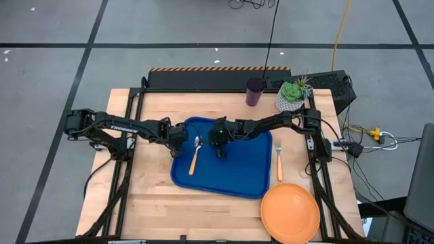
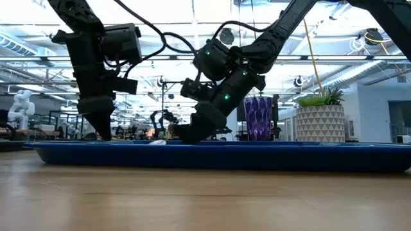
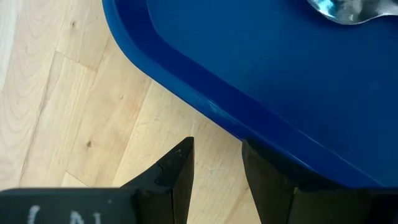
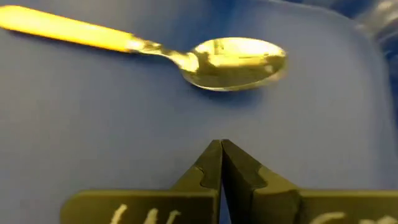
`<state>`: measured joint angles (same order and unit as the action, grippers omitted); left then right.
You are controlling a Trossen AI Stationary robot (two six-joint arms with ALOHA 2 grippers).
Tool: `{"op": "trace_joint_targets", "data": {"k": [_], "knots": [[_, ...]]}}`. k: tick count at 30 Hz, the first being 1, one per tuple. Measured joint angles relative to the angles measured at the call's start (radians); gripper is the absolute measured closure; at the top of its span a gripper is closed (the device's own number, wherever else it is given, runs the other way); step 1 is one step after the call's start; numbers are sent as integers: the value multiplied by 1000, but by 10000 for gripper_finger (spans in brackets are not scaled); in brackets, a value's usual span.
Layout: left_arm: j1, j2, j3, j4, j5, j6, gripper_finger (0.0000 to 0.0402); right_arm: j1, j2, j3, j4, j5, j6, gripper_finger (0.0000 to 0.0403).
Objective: Pick and place plate/cup/fork/spoon on tray
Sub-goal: Put the yellow spoon on the left of the blue serving tray
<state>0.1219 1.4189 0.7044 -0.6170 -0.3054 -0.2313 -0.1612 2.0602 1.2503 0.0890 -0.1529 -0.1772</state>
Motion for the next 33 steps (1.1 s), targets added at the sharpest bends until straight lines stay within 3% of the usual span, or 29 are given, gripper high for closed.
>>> {"op": "trace_joint_targets", "data": {"k": [8, 17, 25, 33], "knots": [[0, 0, 0, 2, 0, 0, 261, 80, 0, 0, 182, -29, 46, 403], [0, 0, 0, 3, 1, -1, 261, 83, 54, 9, 273, -6, 68, 403], [-3, 0, 0, 4, 1, 1, 261, 88, 153, 148, 202, -34, 59, 403], [-3, 0, 0, -1, 2, 9, 261, 85, 123, 163, 80, -32, 33, 403]]}}
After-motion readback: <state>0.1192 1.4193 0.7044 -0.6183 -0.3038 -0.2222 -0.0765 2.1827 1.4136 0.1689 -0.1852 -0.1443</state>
